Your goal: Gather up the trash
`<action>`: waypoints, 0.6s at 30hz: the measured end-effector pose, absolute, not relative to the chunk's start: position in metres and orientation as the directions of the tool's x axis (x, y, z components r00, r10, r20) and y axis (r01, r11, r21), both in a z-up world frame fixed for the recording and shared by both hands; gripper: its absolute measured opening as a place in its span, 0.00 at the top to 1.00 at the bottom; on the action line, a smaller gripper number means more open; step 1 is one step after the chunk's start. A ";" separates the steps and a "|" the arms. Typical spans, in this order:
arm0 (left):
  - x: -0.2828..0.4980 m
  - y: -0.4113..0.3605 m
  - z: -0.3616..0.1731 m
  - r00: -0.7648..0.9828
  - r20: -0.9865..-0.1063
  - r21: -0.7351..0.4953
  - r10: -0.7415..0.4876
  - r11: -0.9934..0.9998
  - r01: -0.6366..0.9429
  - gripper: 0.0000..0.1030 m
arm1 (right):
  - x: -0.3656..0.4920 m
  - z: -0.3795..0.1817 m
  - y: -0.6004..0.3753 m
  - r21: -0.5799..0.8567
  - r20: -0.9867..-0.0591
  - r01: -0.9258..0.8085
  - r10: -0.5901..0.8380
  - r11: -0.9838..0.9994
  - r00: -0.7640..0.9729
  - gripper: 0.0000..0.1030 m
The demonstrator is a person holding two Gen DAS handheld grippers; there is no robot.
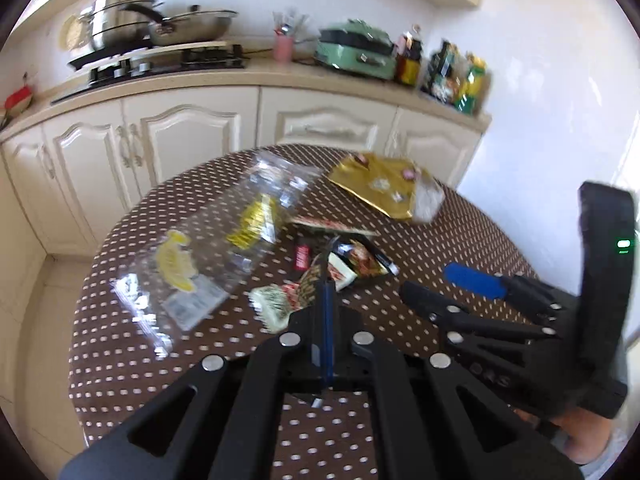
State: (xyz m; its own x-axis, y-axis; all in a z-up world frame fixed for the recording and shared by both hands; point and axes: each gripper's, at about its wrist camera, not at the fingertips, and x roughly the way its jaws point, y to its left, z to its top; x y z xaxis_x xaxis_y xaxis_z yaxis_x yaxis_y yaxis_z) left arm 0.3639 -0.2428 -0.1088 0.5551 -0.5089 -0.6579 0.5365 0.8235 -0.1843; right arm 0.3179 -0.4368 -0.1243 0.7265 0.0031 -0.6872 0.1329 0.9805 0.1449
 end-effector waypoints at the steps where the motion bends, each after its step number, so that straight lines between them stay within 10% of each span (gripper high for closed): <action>1: 0.365 -0.236 -0.107 0.561 -0.652 -0.193 -0.510 0.827 0.528 1.00 | 0.323 -0.124 -0.433 0.142 -0.689 0.132 0.002 0.981 0.725 0.44; 18: 0.391 -0.149 -0.125 0.628 -0.630 -0.284 -0.457 0.888 0.361 1.00 | 0.389 -0.136 -0.346 0.070 -0.761 0.097 -0.010 0.993 0.649 0.41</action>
State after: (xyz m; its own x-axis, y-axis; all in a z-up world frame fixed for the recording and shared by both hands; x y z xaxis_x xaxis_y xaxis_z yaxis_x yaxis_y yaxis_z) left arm 0.3911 -0.1487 -0.1249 0.6282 -0.4570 -0.6297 0.3611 0.8881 -0.2843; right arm 0.3887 -0.3456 -0.1361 0.6486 -0.0099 -0.7611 0.0971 0.9928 0.0698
